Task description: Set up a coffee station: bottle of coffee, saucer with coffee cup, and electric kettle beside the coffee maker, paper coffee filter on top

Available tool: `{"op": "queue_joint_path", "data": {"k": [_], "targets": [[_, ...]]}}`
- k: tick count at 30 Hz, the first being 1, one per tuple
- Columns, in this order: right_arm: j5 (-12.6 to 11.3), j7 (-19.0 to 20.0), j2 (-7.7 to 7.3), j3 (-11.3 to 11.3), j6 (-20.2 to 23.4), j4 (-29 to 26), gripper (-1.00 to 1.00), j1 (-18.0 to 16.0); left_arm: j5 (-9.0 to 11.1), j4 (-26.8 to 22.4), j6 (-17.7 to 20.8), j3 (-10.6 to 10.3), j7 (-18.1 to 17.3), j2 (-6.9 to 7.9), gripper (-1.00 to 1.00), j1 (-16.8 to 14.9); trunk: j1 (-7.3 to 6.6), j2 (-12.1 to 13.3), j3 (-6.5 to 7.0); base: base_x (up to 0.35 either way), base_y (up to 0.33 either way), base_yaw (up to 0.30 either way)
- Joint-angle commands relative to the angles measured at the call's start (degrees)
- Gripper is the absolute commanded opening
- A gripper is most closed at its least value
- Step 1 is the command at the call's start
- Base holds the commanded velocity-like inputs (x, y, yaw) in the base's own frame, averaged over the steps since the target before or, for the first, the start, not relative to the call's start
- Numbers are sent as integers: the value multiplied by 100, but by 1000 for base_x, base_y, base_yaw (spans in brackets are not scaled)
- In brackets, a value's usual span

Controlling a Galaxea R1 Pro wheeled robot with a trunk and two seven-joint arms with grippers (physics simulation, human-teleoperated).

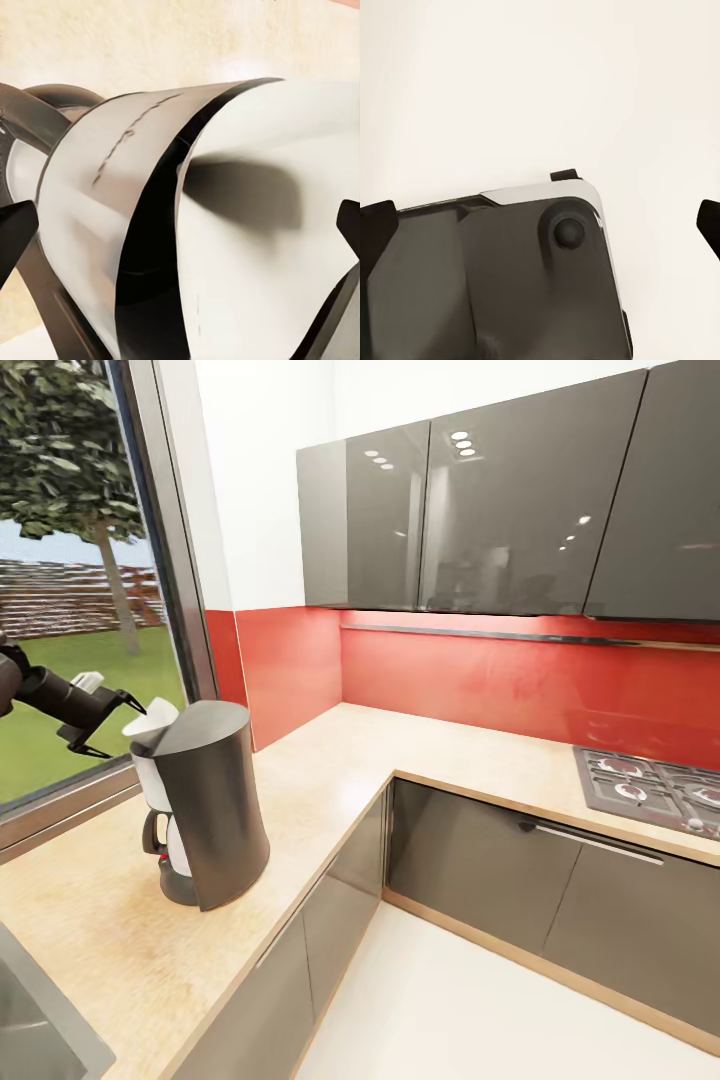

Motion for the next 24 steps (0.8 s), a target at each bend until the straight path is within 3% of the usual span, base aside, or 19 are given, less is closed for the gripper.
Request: {"op": "queue_joint_path", "data": {"k": [1,10,18,22,24], "targets": [[-41,3,3,-15,-23,4,100,-2,58,-8,19,-16,49,4,100,-3,2,-5,-4,0,0,0],[-41,3,3,-15,-23,4,100,-2,69,-365,91,-20,26,102,100,-6,2,-5,-4,0,0,0],[-41,3,2,-15,-23,4,100,-2,80,-401,101,8,-116,139,100,-5,2,-5,-4,0,0,0],[-41,3,1,-15,-23,4,100,-2,80,-402,103,0,-201,263,100,-3,2,-5,-4,0,0,0],[-41,3,2,-15,-23,4,100,-2,76,-402,157,-9,-223,399,100,1,2,-5,-4,0,0,0]]}}
